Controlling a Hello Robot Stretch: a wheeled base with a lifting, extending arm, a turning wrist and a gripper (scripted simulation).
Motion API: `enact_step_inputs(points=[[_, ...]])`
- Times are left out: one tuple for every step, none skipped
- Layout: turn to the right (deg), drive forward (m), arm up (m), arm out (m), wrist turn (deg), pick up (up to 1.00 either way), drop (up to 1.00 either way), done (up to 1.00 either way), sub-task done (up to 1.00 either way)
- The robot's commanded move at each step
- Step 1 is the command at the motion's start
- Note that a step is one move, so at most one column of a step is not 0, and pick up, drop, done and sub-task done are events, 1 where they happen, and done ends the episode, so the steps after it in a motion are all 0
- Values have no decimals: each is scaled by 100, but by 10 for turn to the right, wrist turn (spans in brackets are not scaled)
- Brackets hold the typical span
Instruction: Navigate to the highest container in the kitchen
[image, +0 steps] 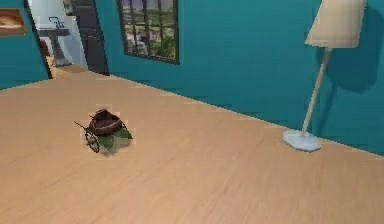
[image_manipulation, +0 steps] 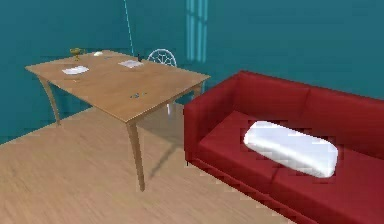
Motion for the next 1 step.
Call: enact_step_inputs(points=[[-30,0,0,0,0,0,0,0,0]])
